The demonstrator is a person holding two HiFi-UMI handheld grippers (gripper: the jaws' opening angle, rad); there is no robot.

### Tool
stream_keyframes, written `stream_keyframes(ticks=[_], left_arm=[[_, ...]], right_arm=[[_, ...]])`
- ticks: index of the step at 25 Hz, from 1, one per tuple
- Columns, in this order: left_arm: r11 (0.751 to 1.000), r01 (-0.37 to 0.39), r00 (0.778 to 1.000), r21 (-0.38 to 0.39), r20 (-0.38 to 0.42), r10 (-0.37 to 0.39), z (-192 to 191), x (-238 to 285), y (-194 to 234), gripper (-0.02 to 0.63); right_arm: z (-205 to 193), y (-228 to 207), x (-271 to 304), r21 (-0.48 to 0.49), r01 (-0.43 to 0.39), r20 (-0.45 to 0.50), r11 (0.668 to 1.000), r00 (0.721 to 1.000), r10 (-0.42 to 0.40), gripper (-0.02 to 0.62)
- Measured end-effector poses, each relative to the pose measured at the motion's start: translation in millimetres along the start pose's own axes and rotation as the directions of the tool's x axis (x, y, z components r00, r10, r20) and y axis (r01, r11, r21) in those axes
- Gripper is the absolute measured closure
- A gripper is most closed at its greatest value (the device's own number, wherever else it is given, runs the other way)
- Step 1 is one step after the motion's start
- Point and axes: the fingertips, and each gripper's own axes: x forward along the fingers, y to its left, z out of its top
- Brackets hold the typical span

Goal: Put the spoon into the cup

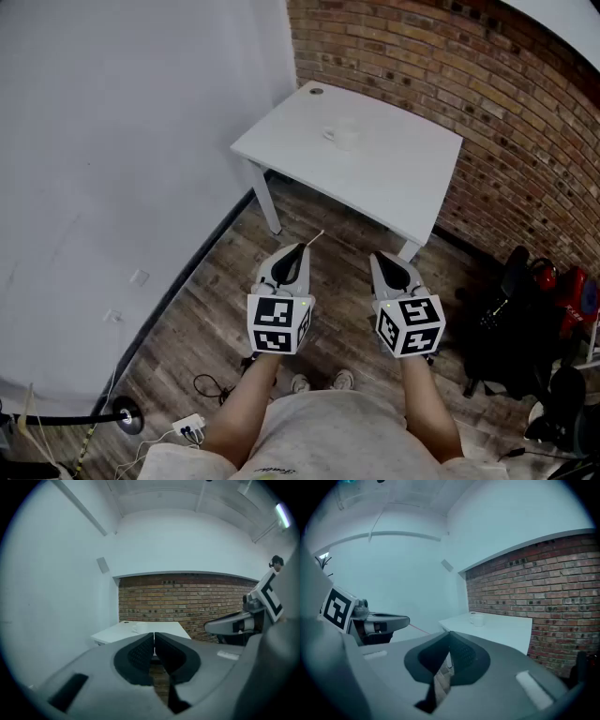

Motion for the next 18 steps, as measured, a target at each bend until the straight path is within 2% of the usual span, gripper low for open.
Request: stream_keyframes(ticks=[11,18], left_arm=[[1.0,-0.019,1.0,0.018,-0.019,0.019,5.1,41.9,-33.7,0.603],[0.999,-0.029,0.999,0.028,-0.036,0.03,9.3,61.7,-37.4,0.603]], right_arm=[[-5.2,-42.7,0.1,0.011,-0.059,-0.011,0.998,0.998,0.059,0.592],[2.2,-67.0,11.5,0.034,-0.055,0.013,0.998,0.998,0.054,0.592]])
